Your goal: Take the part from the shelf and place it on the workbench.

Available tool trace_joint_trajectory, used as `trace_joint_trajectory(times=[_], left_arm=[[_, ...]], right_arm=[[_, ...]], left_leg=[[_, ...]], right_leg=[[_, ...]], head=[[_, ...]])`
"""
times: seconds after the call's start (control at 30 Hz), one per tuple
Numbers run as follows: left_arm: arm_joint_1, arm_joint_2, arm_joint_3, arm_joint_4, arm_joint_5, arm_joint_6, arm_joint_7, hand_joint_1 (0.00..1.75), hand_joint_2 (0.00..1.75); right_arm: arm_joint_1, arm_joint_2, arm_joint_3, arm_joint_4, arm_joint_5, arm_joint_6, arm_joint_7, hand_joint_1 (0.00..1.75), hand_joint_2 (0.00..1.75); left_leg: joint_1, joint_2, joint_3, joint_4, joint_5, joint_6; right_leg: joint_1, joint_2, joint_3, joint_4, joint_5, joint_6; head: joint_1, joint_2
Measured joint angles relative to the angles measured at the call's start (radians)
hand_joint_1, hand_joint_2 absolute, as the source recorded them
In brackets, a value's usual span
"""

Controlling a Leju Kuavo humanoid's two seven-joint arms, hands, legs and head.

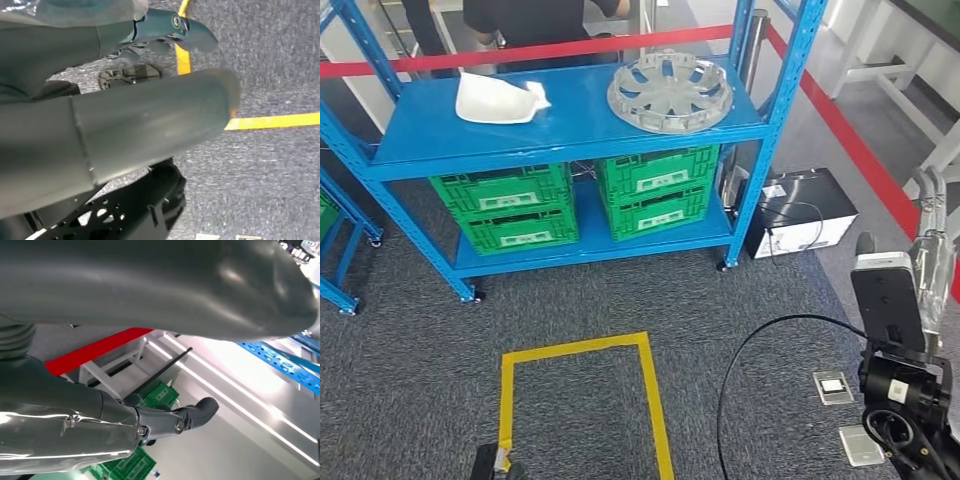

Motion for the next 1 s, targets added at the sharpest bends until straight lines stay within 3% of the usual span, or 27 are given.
trace_joint_trajectory(times=[0.03,0.1,0.13,0.2,0.23,0.27,0.3,0.4,0.43,0.47,0.53,0.6,0.63,0.7,0.73,0.77,0.8,0.87,0.9,0.93,1.0], left_arm=[[-0.002,0.0,-0.001,0.0,0.0,0.0,0.0,0.0,0.0],[-0.006,0.001,-0.005,0.0,0.001,0.0,0.0,0.0,0.0],[-0.007,0.0,-0.006,0.0,0.001,0.0,0.0,0.0,0.0],[-0.004,0.0,-0.009,0.0,0.002,0.0,0.0,0.0,0.0],[-0.002,0.001,-0.011,0.0,0.003,0.0,0.001,0.0,0.0],[0.0,0.001,-0.012,0.0,0.003,0.0,0.001,0.0,0.0],[0.001,0.001,-0.014,0.0,0.004,0.0,0.001,0.0,0.0],[0.009,0.005,-0.018,0.002,0.007,0.001,0.003,0.0,0.0],[0.013,0.006,-0.019,0.002,0.01,0.001,0.004,0.0,0.0],[0.014,0.006,-0.02,0.002,0.013,0.001,0.005,0.0,0.0],[0.011,0.005,-0.021,0.002,0.019,0.003,0.006,0.0,0.0],[0.004,0.005,-0.022,0.002,0.023,0.004,0.006,0.0,0.0],[0.002,0.005,-0.022,0.002,0.024,0.004,0.006,0.0,0.0],[0.004,0.005,-0.022,0.002,0.027,0.004,0.006,0.0,0.0],[0.005,0.004,-0.022,0.002,0.029,0.004,0.006,0.0,0.0],[0.006,0.004,-0.023,0.002,0.03,0.004,0.006,0.0,0.0],[0.006,0.004,-0.023,0.002,0.032,0.004,0.006,0.0,0.0],[0.006,0.004,-0.023,0.002,0.035,0.004,0.006,0.0,0.0],[0.005,0.004,-0.024,0.002,0.036,0.004,0.006,0.0,0.0],[0.005,0.004,-0.025,0.003,0.038,0.004,0.006,0.0,0.0],[0.001,0.005,-0.029,0.003,0.038,0.004,0.007,0.0,0.0]], right_arm=[[-0.001,0.0,0.0,-0.002,0.001,0.0,0.0,0.0,0.0],[-0.001,0.0,-0.001,-0.004,0.002,0.0,-0.001,0.0,0.0],[-0.001,0.0,0.0,-0.004,0.002,0.0,-0.001,0.0,0.0],[0.0,0.0,0.0,-0.004,0.002,0.0,-0.001,0.0,0.0],[-0.001,0.0,0.0,-0.004,0.002,0.0,-0.001,0.0,0.0],[-0.001,0.0,0.0,-0.004,0.002,0.0,-0.001,0.0,0.0],[-0.001,0.0,0.0,-0.004,0.002,0.0,-0.001,0.0,0.0],[-0.003,0.0,0.001,-0.002,0.001,0.001,-0.001,0.0,0.0],[-0.003,0.0,0.002,-0.002,0.001,0.001,-0.001,0.0,0.0],[-0.003,0.0,0.002,-0.002,0.0,0.001,-0.001,0.0,0.0],[-0.005,0.0,0.001,-0.003,0.0,0.0,-0.001,0.0,0.0],[-0.008,0.0,0.002,-0.003,0.0,0.0,-0.001,0.0,0.0],[-0.007,0.0,0.002,-0.003,0.0,0.0,-0.001,0.0,0.0],[-0.007,0.0,0.003,-0.003,0.006,0.003,-0.002,0.0,0.0],[-0.006,0.0,0.003,-0.003,0.011,0.004,-0.002,0.0,0.0],[-0.007,0.0,0.003,-0.003,0.017,0.006,-0.002,0.0,0.0],[-0.007,0.0,0.004,-0.003,0.023,0.008,-0.001,0.0,0.0],[-0.006,0.0,0.005,-0.003,0.032,0.012,0.002,0.0,0.0],[-0.005,0.0,0.006,-0.003,0.036,0.015,0.005,0.0,0.0],[-0.004,0.0,0.007,-0.003,0.04,0.017,0.008,0.0,0.0],[-0.005,0.001,0.007,-0.006,0.044,0.02,0.011,0.0,0.0]], left_leg=[[0.0,0.0,-0.017,0.046,0.013,-0.006],[0.002,0.002,-0.092,0.166,0.013,-0.016],[0.003,0.003,-0.139,0.224,-0.009,-0.02],[0.004,0.003,-0.215,0.282,-0.09,-0.024],[0.004,0.003,-0.236,0.273,-0.123,-0.024],[0.003,0.003,-0.247,0.24,-0.133,-0.02],[0.001,0.003,-0.249,0.186,-0.104,-0.014],[-0.009,-0.002,-0.245,0.025,0.116,0.012],[-0.011,-0.004,-0.239,0.003,0.154,0.017],[-0.011,-0.006,-0.228,-0.001,0.152,0.02],[-0.006,-0.006,-0.196,-0.013,0.139,0.027],[-0.002,-0.005,-0.165,-0.023,0.124,0.034],[-0.002,-0.005,-0.151,-0.026,0.113,0.037],[0.001,-0.006,-0.12,-0.03,0.088,0.038],[0.002,-0.006,-0.101,-0.03,0.073,0.036],[0.004,-0.007,-0.081,-0.03,0.058,0.034],[0.006,-0.008,-0.06,-0.03,0.042,0.031],[0.008,-0.009,-0.023,-0.028,0.009,0.022],[0.008,-0.01,-0.008,-0.028,-0.006,0.015],[0.006,-0.01,0.005,-0.028,-0.017,0.009],[0.004,-0.01,0.01,-0.012,-0.017,-0.002]], right_leg=[[-0.004,0.0,0.017,-0.004,-0.005,-0.005],[-0.006,-0.001,0.048,-0.01,-0.017,-0.012],[-0.007,-0.001,0.061,-0.013,-0.027,-0.014],[-0.007,0.002,0.089,-0.02,-0.048,-0.015],[-0.007,0.003,0.107,-0.022,-0.061,-0.015],[-0.007,0.005,0.127,-0.025,-0.076,-0.014],[-0.006,0.005,0.147,-0.026,-0.091,-0.013],[-0.002,0.011,0.187,-0.031,-0.138,-0.004],[-0.001,0.014,0.201,-0.033,-0.147,0.001],[0.0,0.018,0.213,-0.027,-0.147,0.007],[-0.001,0.015,0.197,0.033,-0.122,0.018],[-0.003,0.007,0.12,0.157,-0.106,0.026],[-0.003,0.004,0.076,0.216,-0.124,0.029],[-0.004,0.0,0.001,0.274,-0.213,0.035],[-0.005,-0.001,-0.022,0.267,-0.255,0.039],[-0.007,-0.002,-0.035,0.239,-0.273,0.043],[-0.009,-0.003,-0.041,0.194,-0.257,0.046],[-0.014,-0.01,-0.041,0.084,-0.116,0.049],[-0.013,-0.014,-0.036,0.048,-0.048,0.044],[-0.013,-0.015,-0.03,0.028,0.002,0.036],[-0.011,-0.012,-0.014,0.024,0.01,0.018]], head=[[-0.004,0.0],[-0.018,0.0],[-0.023,0.0],[-0.03,0.0],[-0.032,0.0],[-0.035,0.0],[-0.039,0.0],[-0.046,0.0],[-0.048,0.0],[-0.047,0.0],[-0.044,0.0],[-0.037,0.0],[-0.032,0.0],[-0.023,0.0],[-0.019,0.0],[-0.015,0.0],[-0.011,0.0],[-0.004,0.0],[-0.003,0.0],[-0.004,0.0],[-0.01,0.0]])
